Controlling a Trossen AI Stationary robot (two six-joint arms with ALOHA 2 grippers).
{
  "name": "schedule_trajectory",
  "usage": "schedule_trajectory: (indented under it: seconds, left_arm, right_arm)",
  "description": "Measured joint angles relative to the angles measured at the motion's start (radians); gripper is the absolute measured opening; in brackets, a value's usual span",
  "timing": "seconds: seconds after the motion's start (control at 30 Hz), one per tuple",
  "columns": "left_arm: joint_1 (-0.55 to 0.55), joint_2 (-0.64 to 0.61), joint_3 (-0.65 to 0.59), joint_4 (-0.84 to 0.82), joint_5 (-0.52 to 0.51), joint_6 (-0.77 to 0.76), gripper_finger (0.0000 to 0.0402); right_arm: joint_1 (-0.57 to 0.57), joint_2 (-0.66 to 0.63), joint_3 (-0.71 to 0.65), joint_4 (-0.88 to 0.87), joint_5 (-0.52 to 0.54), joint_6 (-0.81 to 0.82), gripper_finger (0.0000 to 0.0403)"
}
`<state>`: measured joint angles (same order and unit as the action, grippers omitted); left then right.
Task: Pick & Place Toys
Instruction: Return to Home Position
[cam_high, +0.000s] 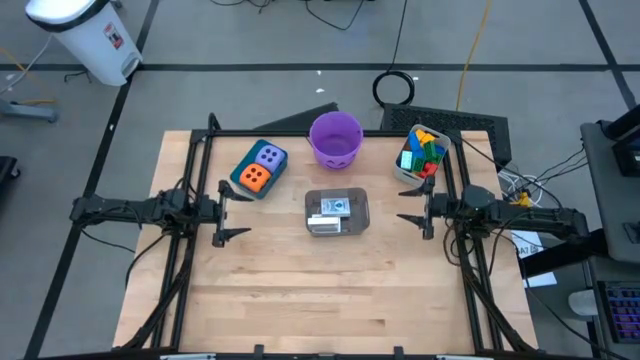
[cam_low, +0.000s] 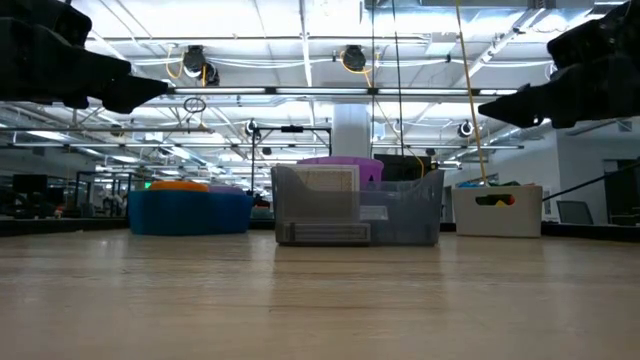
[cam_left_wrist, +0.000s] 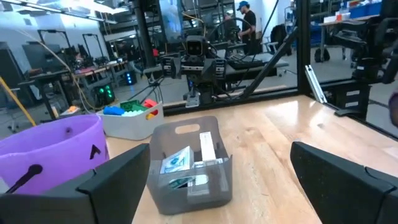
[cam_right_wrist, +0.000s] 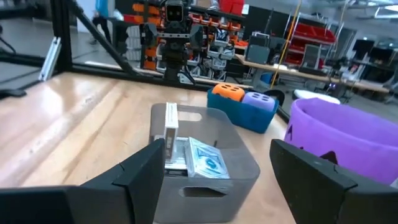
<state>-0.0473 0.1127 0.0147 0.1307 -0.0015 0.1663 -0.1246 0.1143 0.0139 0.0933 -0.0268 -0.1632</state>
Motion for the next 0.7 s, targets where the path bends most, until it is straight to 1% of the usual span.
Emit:
schedule_trajectory:
  seconds: [0.1,0.33,0.7]
  left_arm:
    - [0.000,0.000,0.000,0.000,0.000,-0.013,0.0392]
    - [0.000,0.000,0.000,0.000,0.000,-0.068,0.0392]
    - [0.000,0.000,0.000,0.000,0.000,-0.067,0.0392]
  right_arm:
    - [0.000,0.000,0.000,0.000,0.000,-0.036,0.0263]
    - [0.000,0.000,0.000,0.000,0.000,-0.040,0.0263]
    - [0.000,0.000,0.000,0.000,0.000,-0.040,0.0263]
